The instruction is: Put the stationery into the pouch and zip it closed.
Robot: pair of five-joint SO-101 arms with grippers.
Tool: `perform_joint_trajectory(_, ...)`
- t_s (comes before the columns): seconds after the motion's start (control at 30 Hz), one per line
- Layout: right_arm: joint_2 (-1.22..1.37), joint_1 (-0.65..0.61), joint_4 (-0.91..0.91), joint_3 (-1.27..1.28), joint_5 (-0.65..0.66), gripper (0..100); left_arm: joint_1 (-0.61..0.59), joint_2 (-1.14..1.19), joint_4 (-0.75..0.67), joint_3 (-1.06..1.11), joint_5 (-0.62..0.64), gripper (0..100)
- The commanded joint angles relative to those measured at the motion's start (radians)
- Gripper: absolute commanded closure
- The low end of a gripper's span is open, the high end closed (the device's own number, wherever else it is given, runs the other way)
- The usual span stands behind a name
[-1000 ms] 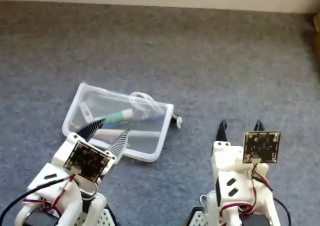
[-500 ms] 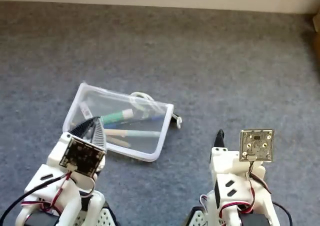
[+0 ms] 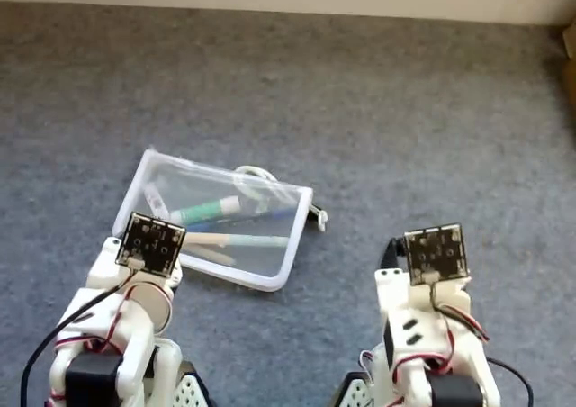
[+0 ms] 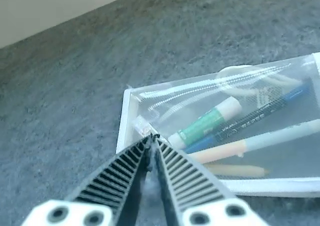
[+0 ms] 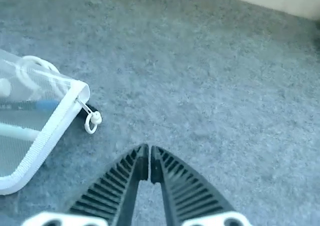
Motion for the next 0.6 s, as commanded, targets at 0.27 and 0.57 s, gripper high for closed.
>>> perform_joint_trajectory(0.27, -0.01, -0.007, -0.193, 0.259, -0.164, 99.3, -0.021, -0.008, -0.002, 0.124, 0.003, 99)
perform_joint_trajectory(0.57, -0.01, -0.013, -0.325, 0.498, -0.169, 99.3, -0.021, -0.008, -0.005, 0.277, 0.003, 99)
